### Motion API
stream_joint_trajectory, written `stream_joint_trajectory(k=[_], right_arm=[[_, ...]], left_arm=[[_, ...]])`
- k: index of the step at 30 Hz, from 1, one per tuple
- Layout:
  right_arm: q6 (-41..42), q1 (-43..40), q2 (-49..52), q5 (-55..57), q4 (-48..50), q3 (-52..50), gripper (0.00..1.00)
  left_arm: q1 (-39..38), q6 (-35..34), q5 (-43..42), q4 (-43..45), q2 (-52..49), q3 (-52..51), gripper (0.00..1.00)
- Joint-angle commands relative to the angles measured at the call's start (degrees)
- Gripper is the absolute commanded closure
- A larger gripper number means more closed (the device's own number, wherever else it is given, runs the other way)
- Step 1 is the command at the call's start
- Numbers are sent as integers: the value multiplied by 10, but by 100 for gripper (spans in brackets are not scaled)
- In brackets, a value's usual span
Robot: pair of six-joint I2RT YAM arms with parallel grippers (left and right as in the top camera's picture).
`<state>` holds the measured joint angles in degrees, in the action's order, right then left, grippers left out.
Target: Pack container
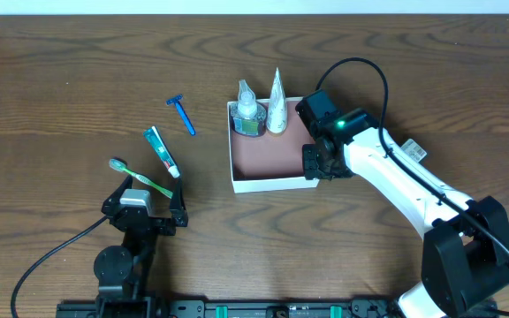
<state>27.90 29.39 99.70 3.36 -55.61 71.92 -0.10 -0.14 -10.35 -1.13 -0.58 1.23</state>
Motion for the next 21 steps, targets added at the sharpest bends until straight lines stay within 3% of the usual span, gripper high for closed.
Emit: stream_joint_trajectory(k=[1, 21], right_arm=[[8, 11, -1, -13, 3, -5, 52], [21, 43, -1, -28, 32, -5, 55]], left_arm=[[2, 3, -10, -19, 3, -10, 2], [2, 3, -10, -18, 0, -10, 2]])
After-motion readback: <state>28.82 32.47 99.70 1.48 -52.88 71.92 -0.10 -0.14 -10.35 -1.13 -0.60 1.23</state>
